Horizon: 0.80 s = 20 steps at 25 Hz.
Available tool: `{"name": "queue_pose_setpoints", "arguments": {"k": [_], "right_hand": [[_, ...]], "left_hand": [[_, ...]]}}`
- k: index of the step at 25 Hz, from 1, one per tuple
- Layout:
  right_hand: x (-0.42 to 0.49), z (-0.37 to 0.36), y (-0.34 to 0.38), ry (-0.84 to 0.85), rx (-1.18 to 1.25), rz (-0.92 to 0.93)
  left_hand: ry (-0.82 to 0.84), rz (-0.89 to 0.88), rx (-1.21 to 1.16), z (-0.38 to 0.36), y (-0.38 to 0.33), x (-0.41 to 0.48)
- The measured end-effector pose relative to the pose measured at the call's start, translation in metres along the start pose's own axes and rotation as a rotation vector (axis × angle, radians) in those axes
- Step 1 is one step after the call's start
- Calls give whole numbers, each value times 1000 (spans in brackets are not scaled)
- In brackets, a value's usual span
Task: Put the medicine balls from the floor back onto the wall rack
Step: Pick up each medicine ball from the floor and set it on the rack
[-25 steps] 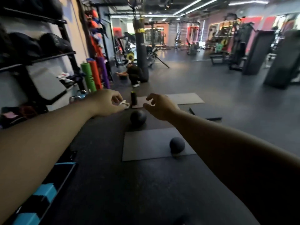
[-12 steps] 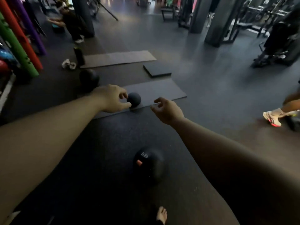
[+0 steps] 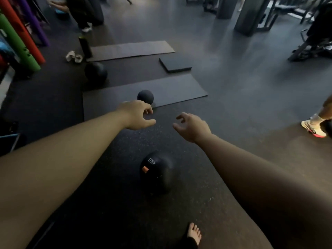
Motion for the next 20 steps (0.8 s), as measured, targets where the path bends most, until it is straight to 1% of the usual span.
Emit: {"name": "queue_pose_setpoints", "arguments": {"k": [4,9,11,14,18,20], "right_hand": [[36,-28,-46,97,-5,66],[78,-93,-80,268,-45,103],[97,-119,-74,322,-60,126],[131,-152,-50,357,-79,189],[177,-206,-24,406,-83,215],[194,-236,-24,431,-108,225]], "left_hand": [[-11,130,-54,-41,4,19],[16,333,-155,-105,35,23],[11,383,-171,-121,54,28],[-13,448,-216,-139,88,43],[7,531,-305,-173,139,68],[19,573,-338,-196,160,78]]}}
Point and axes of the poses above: each hand's wrist, its own x-axis towards the middle knuckle, its own z-axis out of the back of the hand, y = z × x, the point moved 5 cm from there along x, towards the middle knuckle, and after that the axes turned 8 degrees about -x, right-handed, at the moved point
